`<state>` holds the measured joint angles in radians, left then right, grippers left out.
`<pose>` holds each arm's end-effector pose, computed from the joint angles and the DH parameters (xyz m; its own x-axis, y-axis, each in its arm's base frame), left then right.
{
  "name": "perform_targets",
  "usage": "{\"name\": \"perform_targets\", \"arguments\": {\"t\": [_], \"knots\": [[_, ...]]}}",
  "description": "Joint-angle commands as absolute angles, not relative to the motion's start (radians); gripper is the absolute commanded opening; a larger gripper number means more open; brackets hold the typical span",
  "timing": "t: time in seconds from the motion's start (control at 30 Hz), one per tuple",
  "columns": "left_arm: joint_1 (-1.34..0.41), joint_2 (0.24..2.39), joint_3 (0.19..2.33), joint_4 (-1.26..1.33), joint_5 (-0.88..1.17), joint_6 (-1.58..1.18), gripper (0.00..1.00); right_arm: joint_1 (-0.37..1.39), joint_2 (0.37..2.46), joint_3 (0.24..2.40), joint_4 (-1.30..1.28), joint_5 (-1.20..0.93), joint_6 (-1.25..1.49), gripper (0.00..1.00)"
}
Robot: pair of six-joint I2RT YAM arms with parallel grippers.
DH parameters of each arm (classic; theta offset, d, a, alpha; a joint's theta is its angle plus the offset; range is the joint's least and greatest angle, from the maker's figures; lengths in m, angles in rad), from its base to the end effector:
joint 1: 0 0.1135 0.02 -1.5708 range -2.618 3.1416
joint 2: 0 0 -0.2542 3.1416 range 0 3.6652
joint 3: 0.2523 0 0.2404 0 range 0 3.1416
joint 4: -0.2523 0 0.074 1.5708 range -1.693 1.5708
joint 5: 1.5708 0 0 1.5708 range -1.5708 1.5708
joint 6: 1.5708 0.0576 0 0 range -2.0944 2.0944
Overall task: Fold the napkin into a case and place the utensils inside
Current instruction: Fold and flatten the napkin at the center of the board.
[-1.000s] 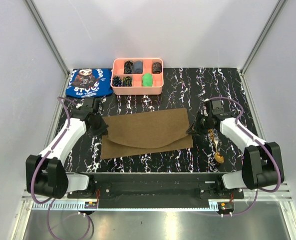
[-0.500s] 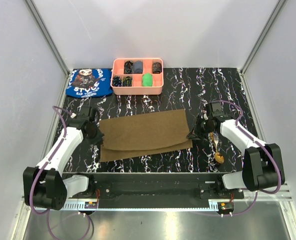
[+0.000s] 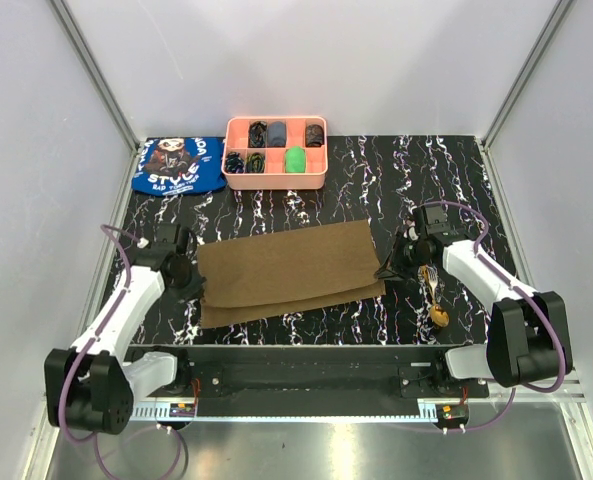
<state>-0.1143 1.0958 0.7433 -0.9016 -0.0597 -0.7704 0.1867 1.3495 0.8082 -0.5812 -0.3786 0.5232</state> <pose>0.1831 -0.0176 0.1906 -0.7439 -0.6143 -0.2630 -0.5890 0.7887 -0.1762 0.2416 0.0673 0.1781 -0.9319 0.2965 -0.2090 0.1567 0.8487 0.5051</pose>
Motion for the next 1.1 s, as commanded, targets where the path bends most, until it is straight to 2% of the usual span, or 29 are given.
{"name": "perform_targets", "arguments": {"t": [0.0,0.73,1.07], "knots": [[-0.107,1.048,0.690,-0.917,-0.061,-0.839,0.00,0.186,1.348,0.808,-0.597,-0.373,0.503,0.00],[-0.109,1.238,0.606,-0.821,0.005,-0.900,0.00,0.186,1.577,0.807,-0.505,-0.321,0.500,0.00],[-0.101,1.180,0.557,-0.845,-0.034,-0.953,0.00,0.184,1.591,0.822,-0.508,-0.298,0.479,0.04]]}}
